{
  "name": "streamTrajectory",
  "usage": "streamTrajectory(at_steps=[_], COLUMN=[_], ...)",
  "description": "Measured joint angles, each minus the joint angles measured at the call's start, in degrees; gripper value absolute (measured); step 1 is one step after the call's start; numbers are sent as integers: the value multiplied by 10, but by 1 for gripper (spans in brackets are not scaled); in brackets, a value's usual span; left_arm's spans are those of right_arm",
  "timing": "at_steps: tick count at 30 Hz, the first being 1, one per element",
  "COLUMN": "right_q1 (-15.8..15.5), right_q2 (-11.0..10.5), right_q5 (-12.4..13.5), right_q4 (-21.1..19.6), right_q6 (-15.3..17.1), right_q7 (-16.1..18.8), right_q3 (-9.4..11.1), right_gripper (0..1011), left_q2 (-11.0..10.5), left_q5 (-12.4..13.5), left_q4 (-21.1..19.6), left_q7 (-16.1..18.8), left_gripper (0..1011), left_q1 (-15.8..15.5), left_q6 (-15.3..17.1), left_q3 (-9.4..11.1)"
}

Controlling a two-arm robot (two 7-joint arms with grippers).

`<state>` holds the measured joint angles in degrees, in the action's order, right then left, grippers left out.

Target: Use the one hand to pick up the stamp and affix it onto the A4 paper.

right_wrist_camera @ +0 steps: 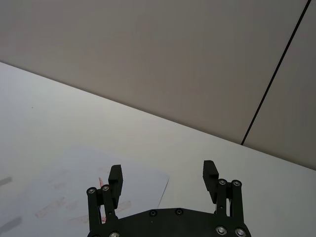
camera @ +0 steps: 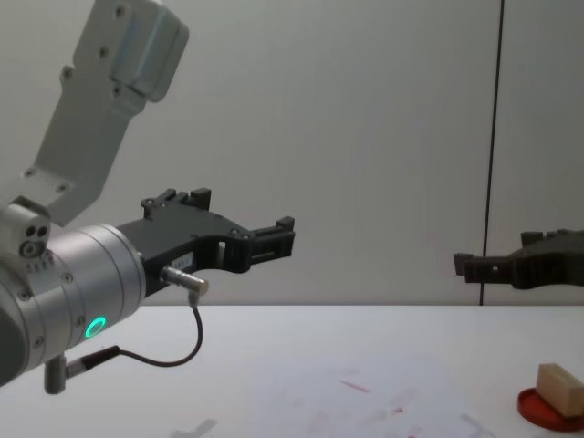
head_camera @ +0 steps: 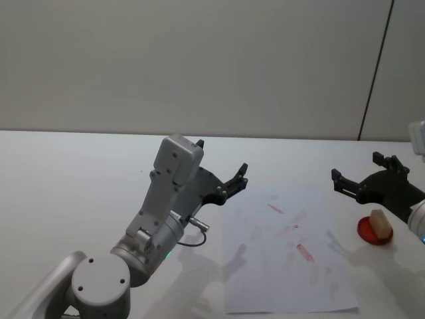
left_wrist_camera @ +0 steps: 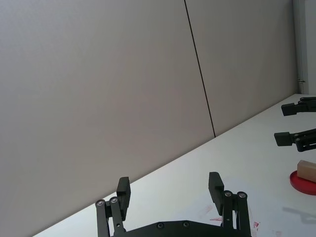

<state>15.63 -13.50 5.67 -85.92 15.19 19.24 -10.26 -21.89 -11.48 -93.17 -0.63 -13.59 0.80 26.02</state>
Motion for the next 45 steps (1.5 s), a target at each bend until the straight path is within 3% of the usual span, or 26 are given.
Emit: streamTrajectory(at_steps=[24,45], right_q1=[-12,-126], right_q2=[-5,-45], right_q5=[8,83], right_q4=[-11,-118], right_q6=[-10,-102], right_q7=[-11,-118], right_q3=[-2,-21], right_gripper=[1000,1000], left_q2=[0,0], left_q5=[0,0], left_q4=[0,0], left_q7=[0,0], left_gripper=[1002,1002], left_q1=[0,0], left_q6=[0,0], left_q3=[0,0])
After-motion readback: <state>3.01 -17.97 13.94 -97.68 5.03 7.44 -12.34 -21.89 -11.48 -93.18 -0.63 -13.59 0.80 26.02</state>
